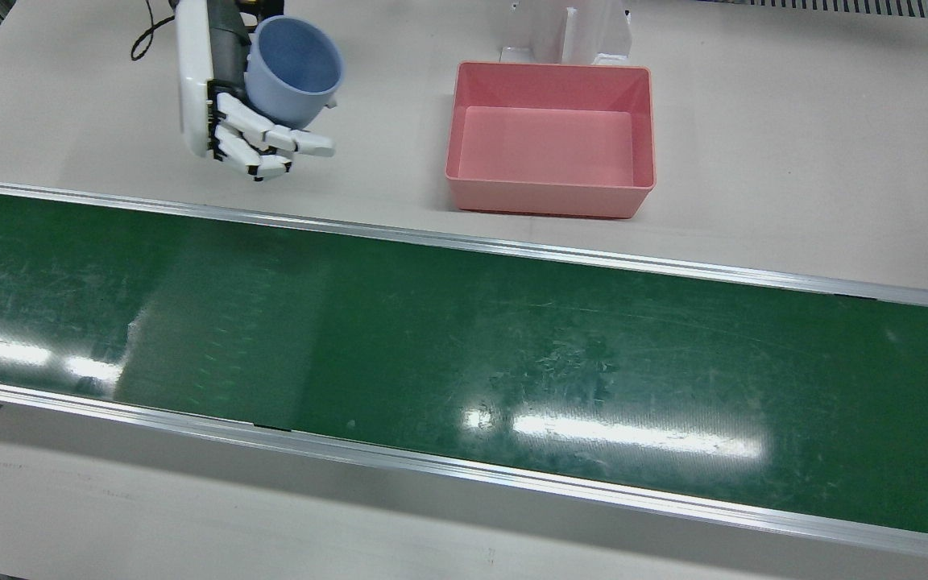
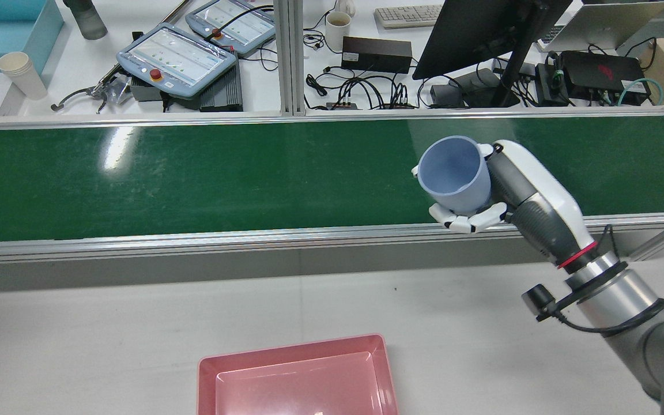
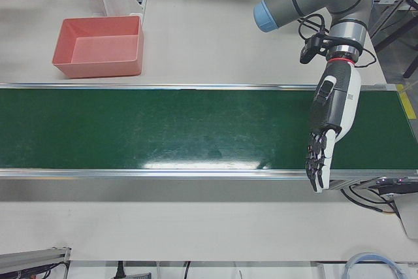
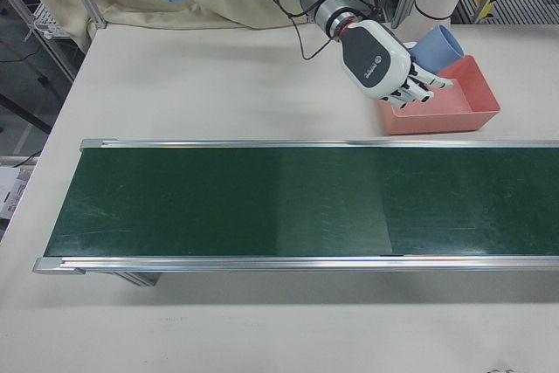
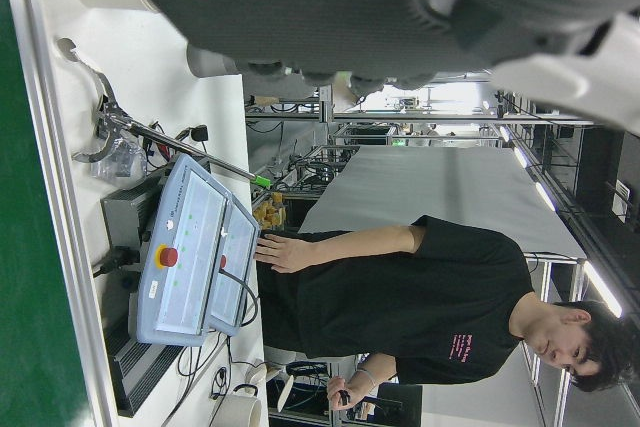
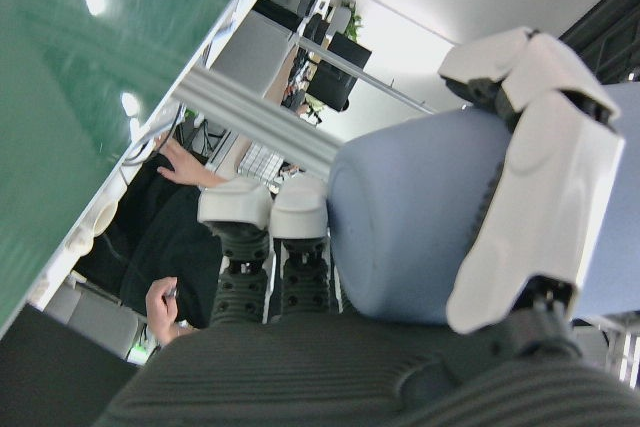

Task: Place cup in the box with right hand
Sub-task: 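Lift the cup and carry it with the right hand over the pink tray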

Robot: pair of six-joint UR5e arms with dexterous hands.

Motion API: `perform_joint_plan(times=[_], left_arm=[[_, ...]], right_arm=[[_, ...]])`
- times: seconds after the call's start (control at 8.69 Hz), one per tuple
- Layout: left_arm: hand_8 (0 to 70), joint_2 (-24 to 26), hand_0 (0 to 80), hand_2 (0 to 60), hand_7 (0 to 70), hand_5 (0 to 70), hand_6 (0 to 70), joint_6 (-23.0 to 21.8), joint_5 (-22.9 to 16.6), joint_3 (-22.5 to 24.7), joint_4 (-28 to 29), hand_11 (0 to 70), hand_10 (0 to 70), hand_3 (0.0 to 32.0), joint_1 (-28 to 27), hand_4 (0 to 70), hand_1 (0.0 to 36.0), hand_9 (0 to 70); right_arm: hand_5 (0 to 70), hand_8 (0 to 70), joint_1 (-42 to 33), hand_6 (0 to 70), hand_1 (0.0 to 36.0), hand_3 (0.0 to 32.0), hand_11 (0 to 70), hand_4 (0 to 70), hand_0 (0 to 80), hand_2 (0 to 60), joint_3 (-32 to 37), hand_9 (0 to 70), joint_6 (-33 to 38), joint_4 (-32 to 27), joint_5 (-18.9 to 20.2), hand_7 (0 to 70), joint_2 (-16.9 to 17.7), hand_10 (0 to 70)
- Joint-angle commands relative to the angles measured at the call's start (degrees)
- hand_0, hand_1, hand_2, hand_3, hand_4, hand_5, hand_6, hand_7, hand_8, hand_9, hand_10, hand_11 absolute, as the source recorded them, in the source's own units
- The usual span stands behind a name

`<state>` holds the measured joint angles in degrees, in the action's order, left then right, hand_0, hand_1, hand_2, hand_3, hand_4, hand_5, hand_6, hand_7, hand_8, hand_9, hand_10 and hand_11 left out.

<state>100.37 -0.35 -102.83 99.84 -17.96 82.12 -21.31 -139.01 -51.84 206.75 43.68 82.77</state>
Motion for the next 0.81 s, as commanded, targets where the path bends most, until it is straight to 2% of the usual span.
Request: perform_joint_plan(times=[0.0, 0.35, 0.46, 0.58, 0.69], left_arm=[[0.0, 0.0, 0.0, 0.0, 0.0, 0.0, 0.0, 0.0, 0.0, 0.0, 0.0, 0.0, 0.0, 0.0, 0.1, 0.0, 0.0, 0.0], [0.0, 0.0, 0.0, 0.0, 0.0, 0.0, 0.0, 0.0, 0.0, 0.0, 0.1, 0.0, 0.0, 0.0, 0.1, 0.0, 0.0, 0.0], [0.0, 0.0, 0.0, 0.0, 0.0, 0.0, 0.0, 0.0, 0.0, 0.0, 0.0, 0.0, 0.0, 0.0, 0.0, 0.0, 0.0, 0.0], [0.0, 0.0, 0.0, 0.0, 0.0, 0.0, 0.0, 0.0, 0.0, 0.0, 0.0, 0.0, 0.0, 0.0, 0.0, 0.0, 0.0, 0.0], [0.0, 0.0, 0.0, 0.0, 0.0, 0.0, 0.0, 0.0, 0.0, 0.0, 0.0, 0.0, 0.0, 0.0, 0.1, 0.0, 0.0, 0.0]], right_arm=[[18.3, 59.9, 14.5, 32.5, 36.0, 0.0, 69.3, 14.9, 49.7, 60.0, 0.2, 70.0, -10.4, -0.6, -5.4, 70.0, -3.3, 47.9], [17.3, 57.2, 20.6, 30.0, 35.8, 0.0, 66.7, 6.4, 48.5, 60.0, 1.6, 70.0, -12.2, -0.6, -6.2, 70.0, -3.3, 46.1], [15.3, 48.4, 21.1, 24.3, 31.9, 0.0, 55.6, 0.1, 47.8, 60.0, 2.3, 70.0, -11.9, -1.3, -6.1, 70.0, -3.4, 38.1], [10.7, 21.2, 21.6, 11.7, 28.0, 0.0, 27.2, 0.0, 48.8, 49.1, 3.0, 34.6, -11.9, -2.4, -6.1, 33.0, -3.3, 17.0], [7.3, 5.4, 21.8, 4.8, 22.7, 0.0, 8.6, 0.0, 49.5, 21.0, 3.7, 10.0, -11.6, -2.8, -6.1, 9.2, -3.3, 4.3]])
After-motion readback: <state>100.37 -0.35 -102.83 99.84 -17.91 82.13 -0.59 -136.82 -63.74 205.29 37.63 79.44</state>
